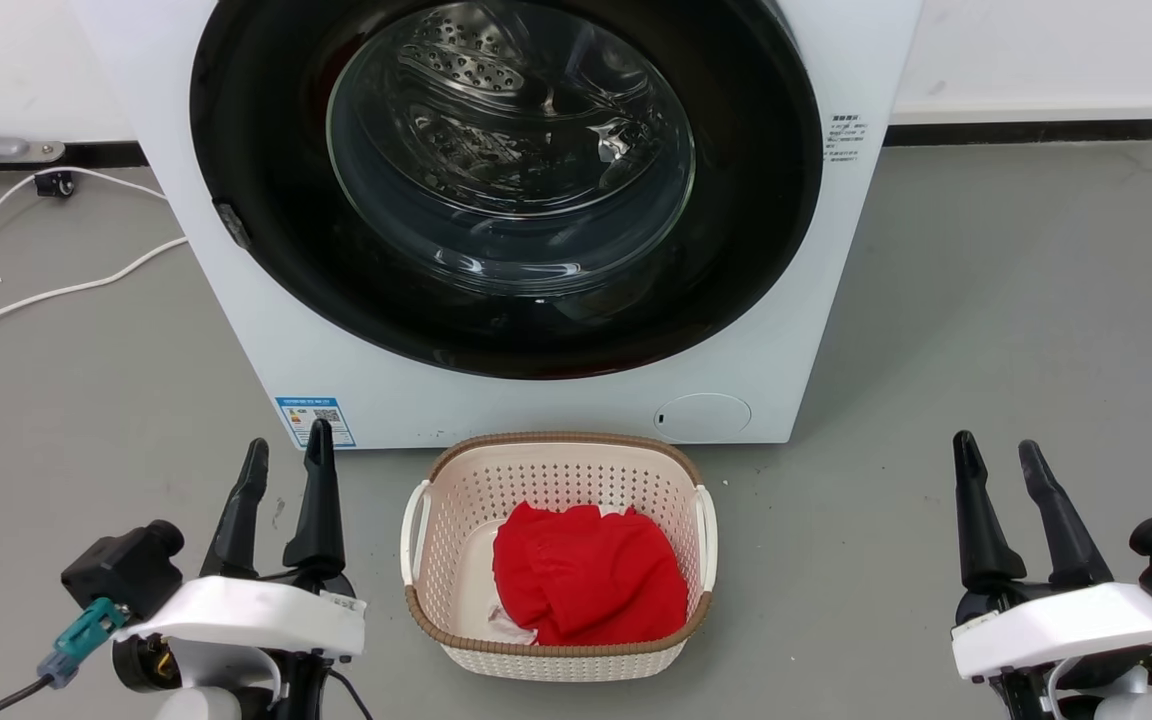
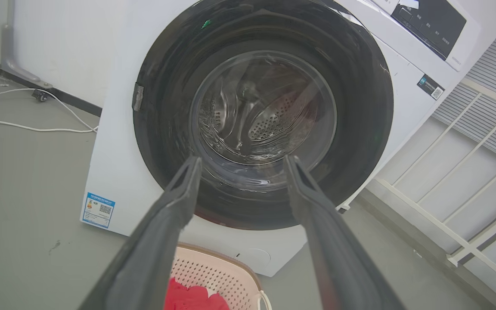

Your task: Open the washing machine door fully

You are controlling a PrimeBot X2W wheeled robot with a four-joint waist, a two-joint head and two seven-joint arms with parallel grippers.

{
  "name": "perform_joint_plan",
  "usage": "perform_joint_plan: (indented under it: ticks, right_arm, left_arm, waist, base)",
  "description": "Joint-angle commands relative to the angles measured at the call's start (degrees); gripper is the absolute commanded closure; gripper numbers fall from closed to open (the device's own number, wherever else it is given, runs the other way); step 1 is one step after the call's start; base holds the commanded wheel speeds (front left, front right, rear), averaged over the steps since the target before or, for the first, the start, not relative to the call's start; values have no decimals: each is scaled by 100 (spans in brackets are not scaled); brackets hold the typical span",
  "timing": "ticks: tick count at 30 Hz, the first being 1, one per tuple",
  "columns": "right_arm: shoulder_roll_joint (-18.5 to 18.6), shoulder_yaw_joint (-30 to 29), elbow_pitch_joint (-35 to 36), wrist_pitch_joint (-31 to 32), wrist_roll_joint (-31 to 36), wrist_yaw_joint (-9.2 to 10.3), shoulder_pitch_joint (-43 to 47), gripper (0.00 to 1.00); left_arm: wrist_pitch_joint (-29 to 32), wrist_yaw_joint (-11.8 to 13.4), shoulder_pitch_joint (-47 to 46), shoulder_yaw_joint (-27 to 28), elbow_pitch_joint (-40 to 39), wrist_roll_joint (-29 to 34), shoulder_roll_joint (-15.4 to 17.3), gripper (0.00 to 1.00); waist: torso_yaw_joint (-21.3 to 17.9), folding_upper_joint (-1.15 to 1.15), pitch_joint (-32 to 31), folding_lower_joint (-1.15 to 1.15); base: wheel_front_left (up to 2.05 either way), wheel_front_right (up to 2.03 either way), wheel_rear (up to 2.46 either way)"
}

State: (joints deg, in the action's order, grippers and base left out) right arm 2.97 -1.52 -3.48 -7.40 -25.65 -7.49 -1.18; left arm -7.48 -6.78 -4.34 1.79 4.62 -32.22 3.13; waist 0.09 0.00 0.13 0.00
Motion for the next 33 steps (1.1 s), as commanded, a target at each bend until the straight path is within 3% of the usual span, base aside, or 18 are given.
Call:
perform_joint_plan:
  ticks: [1, 33]
  right_arm:
    - [-8, -11, 47, -63, 190, 0, -25, 0]
    - [-14, 22, -18, -341, 2095, 1, -8, 0]
  left_arm:
    - [-60, 29, 0, -31, -44, 197, 54, 0]
    - [-514, 309, 87, -385, -96, 2122, 264, 0]
  waist:
    - [3, 0, -1, 0]
    - [33, 0, 33, 0]
  base:
    - [0, 0, 0]
    - [0, 0, 0]
